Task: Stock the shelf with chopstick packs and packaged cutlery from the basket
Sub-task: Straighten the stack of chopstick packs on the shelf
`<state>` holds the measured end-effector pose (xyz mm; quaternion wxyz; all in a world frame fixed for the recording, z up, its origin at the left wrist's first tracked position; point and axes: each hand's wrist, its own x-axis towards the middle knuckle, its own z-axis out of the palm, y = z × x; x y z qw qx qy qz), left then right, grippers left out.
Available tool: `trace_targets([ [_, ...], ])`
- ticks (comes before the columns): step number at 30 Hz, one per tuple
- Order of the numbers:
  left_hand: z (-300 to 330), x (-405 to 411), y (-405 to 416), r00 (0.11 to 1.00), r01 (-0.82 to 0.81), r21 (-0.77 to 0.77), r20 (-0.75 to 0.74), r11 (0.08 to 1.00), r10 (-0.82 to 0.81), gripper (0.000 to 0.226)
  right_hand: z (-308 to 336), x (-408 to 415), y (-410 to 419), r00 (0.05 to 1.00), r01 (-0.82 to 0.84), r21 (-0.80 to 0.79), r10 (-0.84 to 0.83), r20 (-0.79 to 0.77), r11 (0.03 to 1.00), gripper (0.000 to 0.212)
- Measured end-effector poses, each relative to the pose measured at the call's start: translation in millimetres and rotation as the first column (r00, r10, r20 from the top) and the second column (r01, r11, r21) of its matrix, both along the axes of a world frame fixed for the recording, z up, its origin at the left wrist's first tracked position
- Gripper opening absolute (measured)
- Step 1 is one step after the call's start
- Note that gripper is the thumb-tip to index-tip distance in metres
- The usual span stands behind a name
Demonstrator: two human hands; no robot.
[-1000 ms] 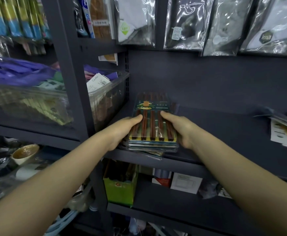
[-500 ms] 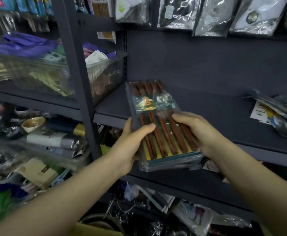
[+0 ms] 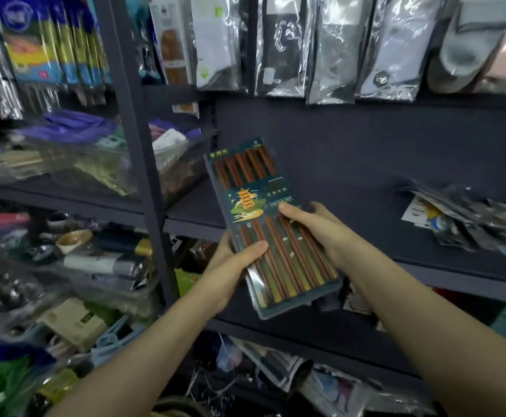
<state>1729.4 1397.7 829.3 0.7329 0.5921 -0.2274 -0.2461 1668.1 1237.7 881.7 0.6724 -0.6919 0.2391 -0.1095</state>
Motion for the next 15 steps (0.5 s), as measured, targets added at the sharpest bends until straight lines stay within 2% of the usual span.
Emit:
trace_targets([
  [2, 19, 12, -12, 0.993, 0.046, -0.028, 0.114, 0.999, -0.043, 0.054, 14, 7, -12, 0.997, -0.018, -0.024, 0.019, 0.079, 1.0, 0.096],
  [4, 40, 30, -23, 0.956, 0.081, -0.027, 0.285, 0.996, -0.07, 0.075, 29, 15, -26, 0.983, -0.025, -0.114, 0.046, 0.179, 0.993, 0.075],
  [6, 64, 50, -36, 0.862, 0.084, 0.026, 0.5, 0.996, -0.086, 0.097, 44, 22, -41, 0.963, -0.006, -0.224, 0.066, 0.261, 0.974, 0.069],
  [9, 90, 85, -60, 0.661, 0.006, 0.075, 0.748, 0.997, -0.06, 0.115, 60, 33, -58, 0.932, -0.004, -0.395, 0.146, 0.332, 0.918, 0.077],
  [12, 97, 114, -83, 0.518, -0.056, 0.092, 0.854, 0.994, -0.05, 0.116, 69, 47, -72, 0.915, 0.012, -0.469, 0.179, 0.361, 0.883, 0.076],
  [13, 96, 119, -90, 0.51, -0.058, 0.089, 0.859, 0.994, -0.047, 0.117, 70, 51, -76, 0.912, 0.019, -0.47, 0.177, 0.369, 0.883, 0.075],
  [15, 91, 129, -100, 0.556, -0.029, 0.085, 0.829, 0.996, -0.055, 0.12, 68, 61, -86, 0.915, 0.022, -0.45, 0.163, 0.369, 0.893, 0.076],
])
